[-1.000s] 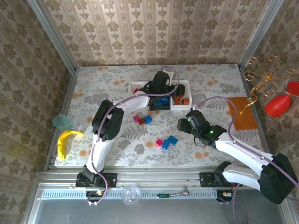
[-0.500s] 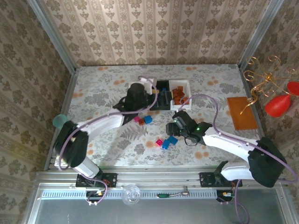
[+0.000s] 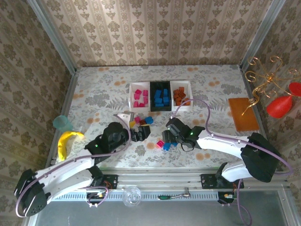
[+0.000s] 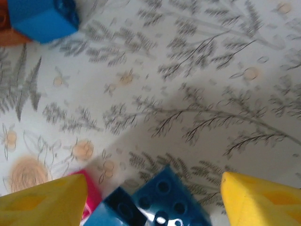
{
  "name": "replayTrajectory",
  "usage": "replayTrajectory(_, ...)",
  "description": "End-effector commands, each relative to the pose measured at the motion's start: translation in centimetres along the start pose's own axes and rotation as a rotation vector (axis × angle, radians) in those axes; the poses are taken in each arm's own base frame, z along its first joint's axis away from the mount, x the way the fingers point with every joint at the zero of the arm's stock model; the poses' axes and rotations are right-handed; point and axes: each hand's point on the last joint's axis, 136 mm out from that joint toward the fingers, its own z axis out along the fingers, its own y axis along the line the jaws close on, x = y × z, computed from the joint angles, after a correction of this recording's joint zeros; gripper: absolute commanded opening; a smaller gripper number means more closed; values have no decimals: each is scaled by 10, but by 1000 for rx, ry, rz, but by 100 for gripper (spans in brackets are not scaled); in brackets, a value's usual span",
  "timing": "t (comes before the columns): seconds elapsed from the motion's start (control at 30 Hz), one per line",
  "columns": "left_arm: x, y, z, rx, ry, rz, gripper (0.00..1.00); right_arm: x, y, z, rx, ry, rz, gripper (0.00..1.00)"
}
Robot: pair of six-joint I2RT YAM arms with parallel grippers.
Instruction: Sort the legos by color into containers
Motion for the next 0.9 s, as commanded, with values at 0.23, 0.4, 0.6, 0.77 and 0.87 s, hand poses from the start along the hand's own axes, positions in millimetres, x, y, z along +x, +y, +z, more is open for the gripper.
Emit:
replayTrajectory(0.23,29,42,-26,-149,21,-45,100,33,27,-8,-18,40,-111,75)
replayTrajectory(0.4,31,46,-25,-160,21,-48,100,55,29,-10,-21,97,-77,76)
replayTrajectory(0.6,30,49,-26,-176,12,-45,100,73,16,2,62,179,-55,76)
replayTrajectory(0.77,30,49,-27,-177,13,-45,100,68,13,11,109,174,-68,75)
replayTrajectory(0.87,29,48,-28,-172,10,-45,100,59,15,15,114,144,-80,73)
